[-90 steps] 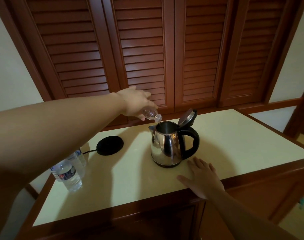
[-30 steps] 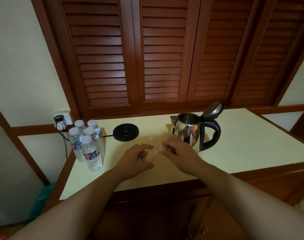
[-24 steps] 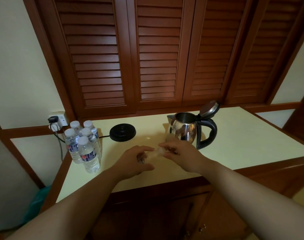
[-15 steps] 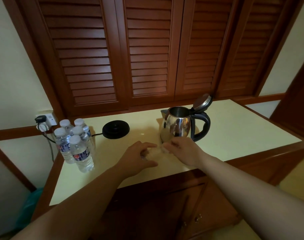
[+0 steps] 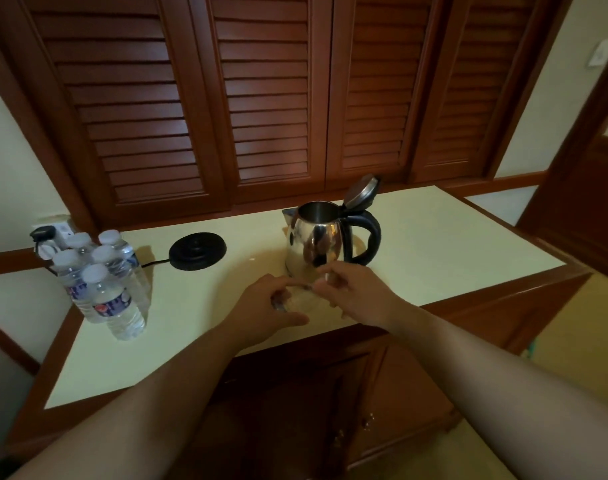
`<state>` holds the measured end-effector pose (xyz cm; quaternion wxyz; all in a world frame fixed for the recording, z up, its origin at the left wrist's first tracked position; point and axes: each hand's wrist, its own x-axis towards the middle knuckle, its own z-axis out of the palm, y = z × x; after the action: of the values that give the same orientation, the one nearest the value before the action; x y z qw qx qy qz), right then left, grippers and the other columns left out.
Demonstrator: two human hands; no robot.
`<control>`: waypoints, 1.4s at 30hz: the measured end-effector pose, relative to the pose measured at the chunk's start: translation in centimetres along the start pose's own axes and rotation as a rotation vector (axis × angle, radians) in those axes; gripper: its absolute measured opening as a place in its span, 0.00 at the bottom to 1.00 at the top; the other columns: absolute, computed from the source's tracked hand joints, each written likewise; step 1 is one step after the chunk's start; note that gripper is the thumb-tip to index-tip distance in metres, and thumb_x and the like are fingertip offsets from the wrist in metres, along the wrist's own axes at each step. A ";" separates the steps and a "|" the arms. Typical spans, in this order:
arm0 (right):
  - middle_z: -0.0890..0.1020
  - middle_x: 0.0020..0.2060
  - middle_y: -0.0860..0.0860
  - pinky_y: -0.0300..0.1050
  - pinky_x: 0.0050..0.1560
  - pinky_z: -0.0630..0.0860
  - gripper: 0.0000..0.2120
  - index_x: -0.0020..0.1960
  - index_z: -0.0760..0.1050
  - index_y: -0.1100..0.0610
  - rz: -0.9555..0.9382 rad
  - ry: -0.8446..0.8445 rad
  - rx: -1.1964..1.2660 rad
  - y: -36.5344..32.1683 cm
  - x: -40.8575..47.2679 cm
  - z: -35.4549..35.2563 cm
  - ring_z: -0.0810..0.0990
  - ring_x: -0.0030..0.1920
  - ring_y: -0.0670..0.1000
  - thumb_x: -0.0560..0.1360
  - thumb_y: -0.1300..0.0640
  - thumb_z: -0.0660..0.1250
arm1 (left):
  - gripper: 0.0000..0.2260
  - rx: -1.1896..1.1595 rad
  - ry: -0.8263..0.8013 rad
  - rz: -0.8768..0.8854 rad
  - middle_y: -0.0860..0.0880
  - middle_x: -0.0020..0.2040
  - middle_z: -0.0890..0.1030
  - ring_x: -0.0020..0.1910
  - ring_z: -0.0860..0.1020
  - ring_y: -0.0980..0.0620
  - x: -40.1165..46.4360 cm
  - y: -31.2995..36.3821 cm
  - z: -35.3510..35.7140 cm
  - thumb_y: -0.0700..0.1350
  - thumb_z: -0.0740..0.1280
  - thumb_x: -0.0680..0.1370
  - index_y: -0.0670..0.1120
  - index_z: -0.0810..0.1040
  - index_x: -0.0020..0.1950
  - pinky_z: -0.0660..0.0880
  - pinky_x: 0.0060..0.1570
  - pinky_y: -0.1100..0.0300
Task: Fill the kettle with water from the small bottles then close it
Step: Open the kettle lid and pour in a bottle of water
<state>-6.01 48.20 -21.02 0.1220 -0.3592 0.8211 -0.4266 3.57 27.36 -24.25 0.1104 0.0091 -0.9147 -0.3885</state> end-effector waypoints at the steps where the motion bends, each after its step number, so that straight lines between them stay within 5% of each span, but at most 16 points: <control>1: 0.82 0.44 0.49 0.42 0.36 0.82 0.11 0.56 0.79 0.51 -0.011 -0.007 0.008 0.6 -0.3 -0.7 0.84 0.43 0.49 0.81 0.44 0.67 | 0.26 -0.011 0.002 -0.004 0.55 0.52 0.77 0.49 0.76 0.56 0.1 0.6 0.6 0.54 0.82 0.70 0.76 0.72 0.56 0.77 0.50 0.58; 5: 0.82 0.40 0.52 0.47 0.36 0.83 0.16 0.49 0.78 0.54 0.004 0.070 -0.082 3.0 -1.1 -3.7 0.83 0.37 0.51 0.81 0.41 0.66 | 0.26 -0.023 0.047 -0.007 0.62 0.54 0.77 0.52 0.76 0.66 1.5 3.5 4.3 0.53 0.81 0.70 0.69 0.78 0.64 0.72 0.49 0.66; 10: 0.81 0.41 0.51 0.56 0.41 0.83 0.16 0.49 0.77 0.51 -0.010 0.140 0.005 6.4 -1.8 -8.5 0.82 0.39 0.54 0.79 0.37 0.66 | 0.29 -0.053 0.145 -0.001 0.59 0.59 0.78 0.56 0.78 0.62 4.3 7.2 9.4 0.57 0.81 0.69 0.62 0.78 0.68 0.77 0.54 0.66; 17: 0.81 0.43 0.44 0.35 0.42 0.75 0.10 0.51 0.78 0.49 -0.044 0.284 -0.040 10.7 -1.6 -16.2 0.79 0.42 0.44 0.75 0.47 0.75 | 0.43 -0.088 0.112 -0.111 0.59 0.61 0.76 0.60 0.77 0.60 8.7 10.5 15.0 0.56 0.83 0.68 0.55 0.66 0.78 0.74 0.58 0.64; 20: 0.81 0.45 0.48 0.42 0.46 0.76 0.10 0.50 0.79 0.52 -0.021 0.377 -0.068 12.1 -0.8 -19.9 0.80 0.44 0.48 0.75 0.49 0.76 | 0.33 0.131 0.067 -0.123 0.55 0.65 0.75 0.66 0.74 0.56 9.7 9.4 16.8 0.58 0.78 0.73 0.53 0.70 0.75 0.70 0.64 0.62; 23: 0.81 0.44 0.48 0.38 0.44 0.73 0.10 0.51 0.80 0.55 -0.010 0.398 -0.145 12.8 1.3 -22.6 0.79 0.43 0.47 0.75 0.50 0.75 | 0.24 0.299 0.029 -0.094 0.55 0.69 0.75 0.70 0.71 0.56 9.7 7.6 18.0 0.61 0.71 0.78 0.54 0.77 0.71 0.67 0.73 0.56; 30: 0.83 0.45 0.54 0.51 0.49 0.79 0.11 0.51 0.81 0.59 0.025 0.342 -0.243 12.7 8.7 -24.7 0.81 0.48 0.56 0.75 0.51 0.71 | 0.25 0.343 0.092 -0.093 0.59 0.70 0.74 0.72 0.68 0.58 9.5 6.4 18.9 0.68 0.63 0.76 0.58 0.77 0.69 0.65 0.75 0.54; 37: 0.82 0.55 0.57 0.46 0.49 0.74 0.16 0.61 0.78 0.59 0.178 0.251 -0.302 14.4 12.4 -22.8 0.80 0.55 0.59 0.77 0.53 0.70 | 0.23 0.333 0.108 -0.094 0.60 0.68 0.74 0.70 0.69 0.59 9.3 6.0 19.0 0.66 0.64 0.77 0.58 0.77 0.68 0.67 0.73 0.56; 42: 0.75 0.69 0.58 0.51 0.62 0.73 0.37 0.77 0.65 0.57 0.178 0.328 -0.181 14.4 11.3 -22.3 0.75 0.68 0.61 0.75 0.46 0.74 | 0.24 0.319 0.098 -0.098 0.60 0.67 0.74 0.70 0.70 0.59 9.4 6.1 18.9 0.67 0.63 0.75 0.58 0.78 0.67 0.68 0.72 0.54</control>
<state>-32.34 59.43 -17.64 -0.0089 -0.2202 0.8934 -0.3915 -9.16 44.03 -30.83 0.1328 0.0902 -0.9568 -0.2424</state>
